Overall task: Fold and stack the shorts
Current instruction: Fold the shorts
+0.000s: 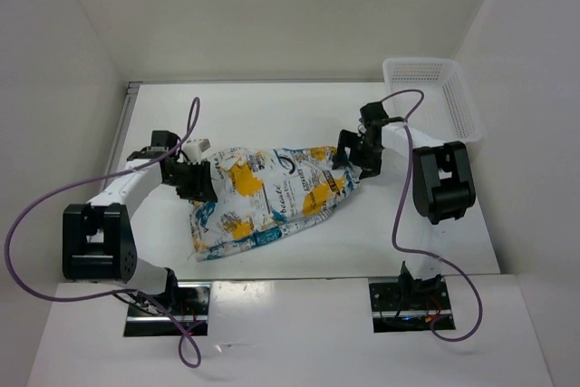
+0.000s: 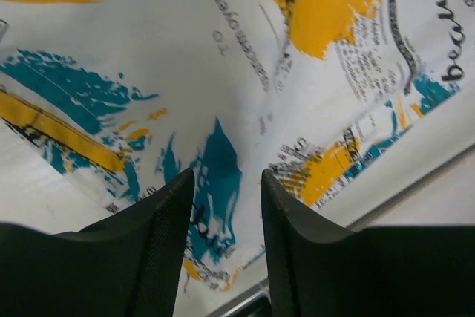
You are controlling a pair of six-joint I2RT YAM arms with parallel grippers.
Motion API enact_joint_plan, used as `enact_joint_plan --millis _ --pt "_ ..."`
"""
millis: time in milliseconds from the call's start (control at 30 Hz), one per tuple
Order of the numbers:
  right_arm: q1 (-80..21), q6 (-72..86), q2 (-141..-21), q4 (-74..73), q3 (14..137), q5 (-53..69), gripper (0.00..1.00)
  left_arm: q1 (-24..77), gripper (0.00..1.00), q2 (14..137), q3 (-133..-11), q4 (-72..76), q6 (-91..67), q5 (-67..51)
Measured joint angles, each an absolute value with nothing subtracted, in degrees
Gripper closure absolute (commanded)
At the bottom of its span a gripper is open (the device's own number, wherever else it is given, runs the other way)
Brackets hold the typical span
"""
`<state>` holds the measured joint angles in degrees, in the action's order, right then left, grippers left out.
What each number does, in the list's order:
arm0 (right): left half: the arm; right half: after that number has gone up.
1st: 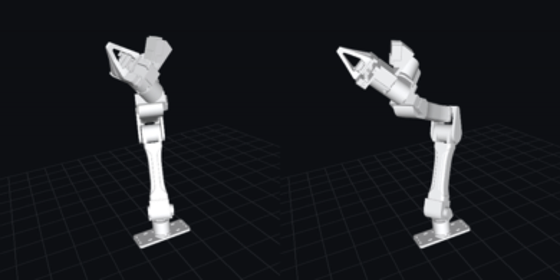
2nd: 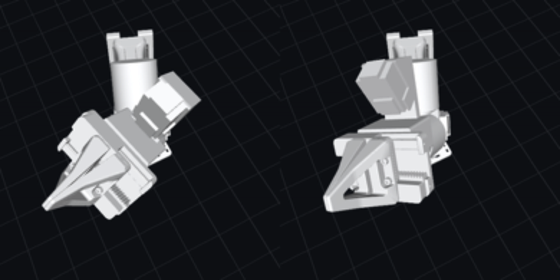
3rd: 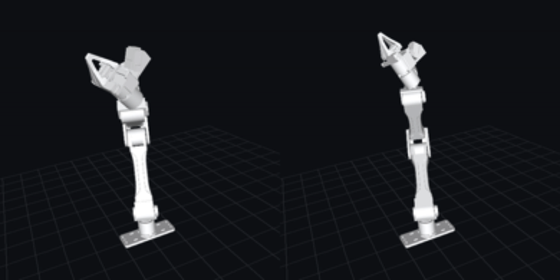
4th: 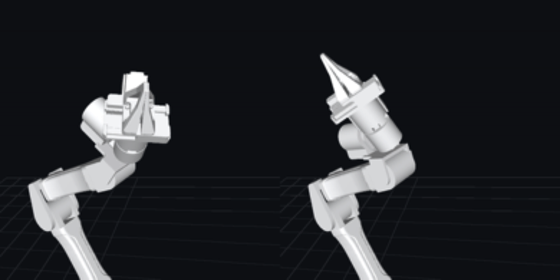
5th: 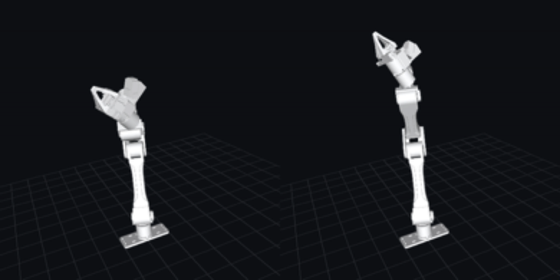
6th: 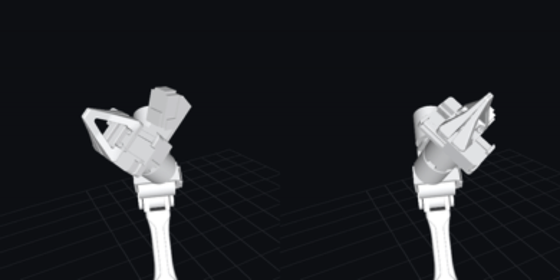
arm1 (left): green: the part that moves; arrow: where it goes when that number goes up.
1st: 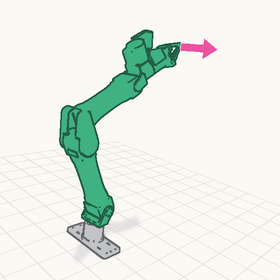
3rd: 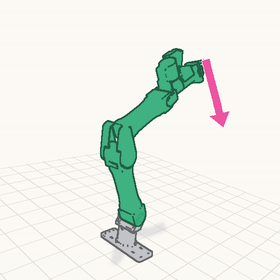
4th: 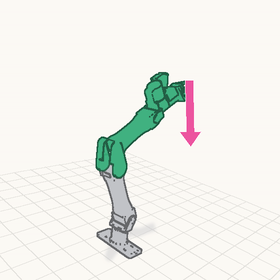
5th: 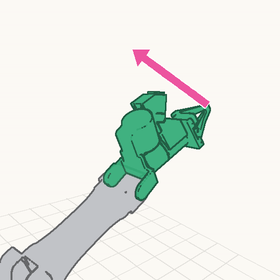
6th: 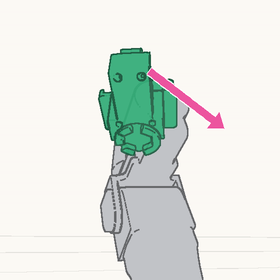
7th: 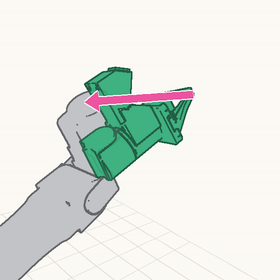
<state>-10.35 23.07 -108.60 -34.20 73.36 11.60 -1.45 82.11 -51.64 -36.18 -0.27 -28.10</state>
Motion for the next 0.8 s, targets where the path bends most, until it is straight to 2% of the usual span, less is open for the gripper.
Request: enact_joint_plan --millis 100,133,367,433,467,533,567,667,800 --pt "-10.26 21.58 -109.19 -33.04 72.9 15.42 0.09 -1.45 0.55 85.01 -51.2 -33.21 -0.36 -26.74" --pt "-10.24 21.34 -109.21 -32.23 72.42 16.4 0.15 -1.45 0.56 85.8 -50.96 -32.25 -0.32 -26.3" --pt "-10.22 22.39 -107.87 -26.98 67.66 21.15 0.4 -1.69 0.59 94.37 -50.85 -28.77 -0.64 -24.21" --pt "-10.2 23.11 -107.5 -25.32 66.15 22.26 0.45 -1.96 0.59 95.37 -51.81 -29.23 -0.95 -24.64" --pt "-10.2 23.59 -107.31 -24.62 65.49 22.74 0.56 -2.0 0.59 96.25 -52.73 -29.69 -1.21 -24.77" --pt "-10.39 24.56 -107.15 -23.05 64.1 23.2 0.69 -2.0 0.6 98.59 -55.4 -30.13 -1.69 -25.08" --pt "-10.52 25.43 -107.11 -22.5 63.4 23.62 0.84 -2.0 0.6 99.63 -56.77 -30.06 -1.76 -25.17" --pt "-11.2 27.92 -105.91 -21.08 60.88 22.44 1.0 -1.96 0.6 102.65 -61.06 -28.86 -1.72 -24.71" --pt "-11.68 30.44 -102.78 -21.58 59.37 17.37 1.0 -1.93 0.6 104.07 -63.35 -27.0 -1.58 -23.44"
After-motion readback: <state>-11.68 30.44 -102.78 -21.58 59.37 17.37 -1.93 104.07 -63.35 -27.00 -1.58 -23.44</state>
